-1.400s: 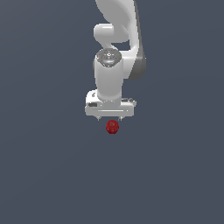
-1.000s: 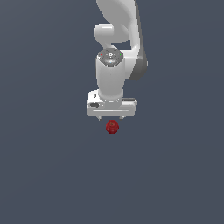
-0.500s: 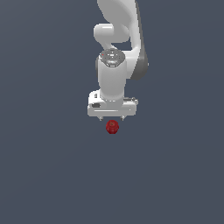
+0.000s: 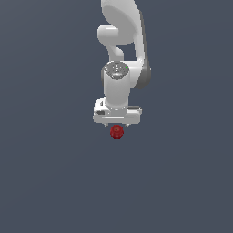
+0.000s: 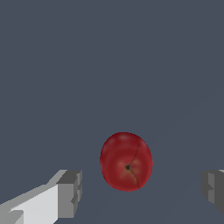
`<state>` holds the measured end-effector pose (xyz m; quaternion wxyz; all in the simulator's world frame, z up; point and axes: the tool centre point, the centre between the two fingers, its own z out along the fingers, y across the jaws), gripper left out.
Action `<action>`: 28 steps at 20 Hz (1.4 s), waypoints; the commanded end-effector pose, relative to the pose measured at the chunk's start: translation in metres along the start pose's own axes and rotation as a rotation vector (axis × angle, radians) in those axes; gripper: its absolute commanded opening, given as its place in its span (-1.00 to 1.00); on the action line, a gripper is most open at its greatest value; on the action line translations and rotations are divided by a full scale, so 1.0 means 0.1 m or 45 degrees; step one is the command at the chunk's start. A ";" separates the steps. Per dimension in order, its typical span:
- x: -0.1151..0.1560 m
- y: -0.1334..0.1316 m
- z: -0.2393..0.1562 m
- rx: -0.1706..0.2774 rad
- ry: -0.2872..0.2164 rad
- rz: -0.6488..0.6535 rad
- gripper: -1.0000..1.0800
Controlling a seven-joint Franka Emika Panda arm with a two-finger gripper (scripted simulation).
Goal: Pick up the object and move it to a goal position.
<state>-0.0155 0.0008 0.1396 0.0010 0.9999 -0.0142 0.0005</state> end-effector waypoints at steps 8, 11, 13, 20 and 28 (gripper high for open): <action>-0.20 0.00 0.40 0.002 -0.001 0.096 0.92; -0.22 0.00 0.43 0.002 -0.001 0.105 0.92; -0.21 0.00 0.42 0.002 -0.003 0.102 0.92; -0.22 0.00 0.59 0.002 -0.002 0.103 0.92; -0.23 0.00 0.91 0.002 -0.001 0.106 0.92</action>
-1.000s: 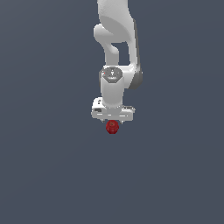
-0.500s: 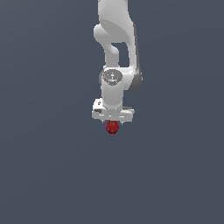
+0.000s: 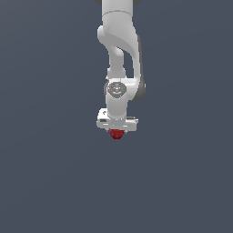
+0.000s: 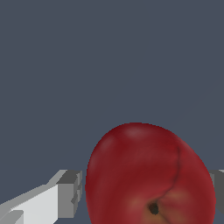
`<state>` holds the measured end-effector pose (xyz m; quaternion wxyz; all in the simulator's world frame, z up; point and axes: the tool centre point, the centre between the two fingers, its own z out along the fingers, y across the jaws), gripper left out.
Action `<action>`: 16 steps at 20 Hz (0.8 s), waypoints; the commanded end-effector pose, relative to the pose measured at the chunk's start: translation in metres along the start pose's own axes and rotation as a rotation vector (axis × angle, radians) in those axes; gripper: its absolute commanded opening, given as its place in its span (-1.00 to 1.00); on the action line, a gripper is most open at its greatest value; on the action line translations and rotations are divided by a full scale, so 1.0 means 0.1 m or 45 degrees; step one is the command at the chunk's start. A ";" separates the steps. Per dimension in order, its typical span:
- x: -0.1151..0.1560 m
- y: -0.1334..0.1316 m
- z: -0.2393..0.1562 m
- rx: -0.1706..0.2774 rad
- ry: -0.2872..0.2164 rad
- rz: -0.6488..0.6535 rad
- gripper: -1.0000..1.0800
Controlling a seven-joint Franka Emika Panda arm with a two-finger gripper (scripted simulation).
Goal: Pick up the object and move it to a goal position.
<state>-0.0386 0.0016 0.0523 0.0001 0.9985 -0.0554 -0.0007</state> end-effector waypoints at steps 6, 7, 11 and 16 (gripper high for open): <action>0.01 0.00 0.06 0.000 0.002 0.000 -1.00; 0.01 0.00 0.06 0.000 0.002 0.000 -1.00; 0.01 0.00 0.06 0.000 0.002 0.000 -1.00; 0.01 0.01 0.05 0.000 0.002 0.000 -1.00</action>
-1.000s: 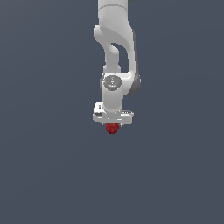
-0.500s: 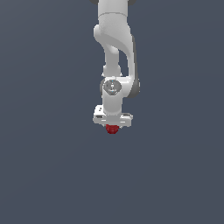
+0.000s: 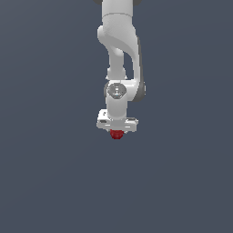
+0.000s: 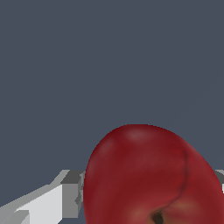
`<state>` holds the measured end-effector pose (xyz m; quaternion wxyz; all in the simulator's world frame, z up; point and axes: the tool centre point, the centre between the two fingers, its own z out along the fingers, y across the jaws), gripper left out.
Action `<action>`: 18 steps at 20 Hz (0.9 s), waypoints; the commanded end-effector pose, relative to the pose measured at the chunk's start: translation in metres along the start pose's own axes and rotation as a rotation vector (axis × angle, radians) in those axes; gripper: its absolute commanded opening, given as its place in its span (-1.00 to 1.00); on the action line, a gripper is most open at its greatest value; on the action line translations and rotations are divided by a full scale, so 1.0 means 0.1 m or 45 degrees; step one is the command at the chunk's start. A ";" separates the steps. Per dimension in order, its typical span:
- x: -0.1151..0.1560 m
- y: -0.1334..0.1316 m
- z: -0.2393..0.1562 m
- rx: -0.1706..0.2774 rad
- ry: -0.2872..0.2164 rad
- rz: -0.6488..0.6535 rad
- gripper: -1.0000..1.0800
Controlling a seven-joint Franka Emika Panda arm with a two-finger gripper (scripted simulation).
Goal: Pick up the object and move it to a goal position.
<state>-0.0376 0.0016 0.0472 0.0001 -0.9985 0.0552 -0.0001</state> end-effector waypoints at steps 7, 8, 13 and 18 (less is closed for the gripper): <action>0.06 0.29 -0.03 0.000 0.000 0.001 -1.00; 0.08 0.36 -0.04 0.000 0.000 0.001 -1.00; 0.18 0.82 -0.09 0.000 0.000 0.001 -1.00; 0.32 1.38 -0.15 0.000 0.000 0.001 -1.00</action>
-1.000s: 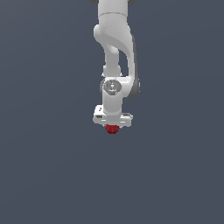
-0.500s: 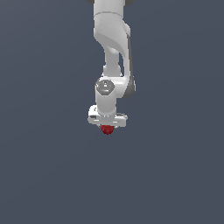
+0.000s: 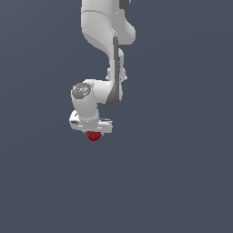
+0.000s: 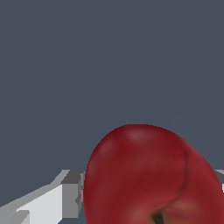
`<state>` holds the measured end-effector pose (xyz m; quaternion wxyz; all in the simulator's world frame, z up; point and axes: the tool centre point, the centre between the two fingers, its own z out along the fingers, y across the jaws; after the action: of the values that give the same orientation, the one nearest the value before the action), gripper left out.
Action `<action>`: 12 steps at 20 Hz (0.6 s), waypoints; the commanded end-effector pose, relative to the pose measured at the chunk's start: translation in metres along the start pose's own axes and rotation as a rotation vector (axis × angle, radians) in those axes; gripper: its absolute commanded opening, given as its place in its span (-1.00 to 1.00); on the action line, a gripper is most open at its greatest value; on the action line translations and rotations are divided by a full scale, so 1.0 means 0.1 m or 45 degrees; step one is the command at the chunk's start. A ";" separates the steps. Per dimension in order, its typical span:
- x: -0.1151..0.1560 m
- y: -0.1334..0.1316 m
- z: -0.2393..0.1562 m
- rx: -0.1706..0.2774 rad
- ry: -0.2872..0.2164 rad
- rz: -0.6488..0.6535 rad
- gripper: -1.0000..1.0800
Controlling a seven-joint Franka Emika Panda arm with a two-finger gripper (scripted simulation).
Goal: Pick up the object and move it to a goal position.
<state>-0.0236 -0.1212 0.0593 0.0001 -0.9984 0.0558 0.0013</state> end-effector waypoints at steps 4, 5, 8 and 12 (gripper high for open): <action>0.15 0.55 -0.08 0.000 0.003 0.000 -1.00; 0.17 0.63 -0.08 0.000 0.003 0.000 -1.00; 0.23 0.81 -0.10 0.000 0.003 0.000 -1.00; 0.27 0.96 -0.12 0.000 0.003 0.000 -1.00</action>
<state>-0.0092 -0.2143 0.0693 0.0001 -0.9984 0.0566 0.0013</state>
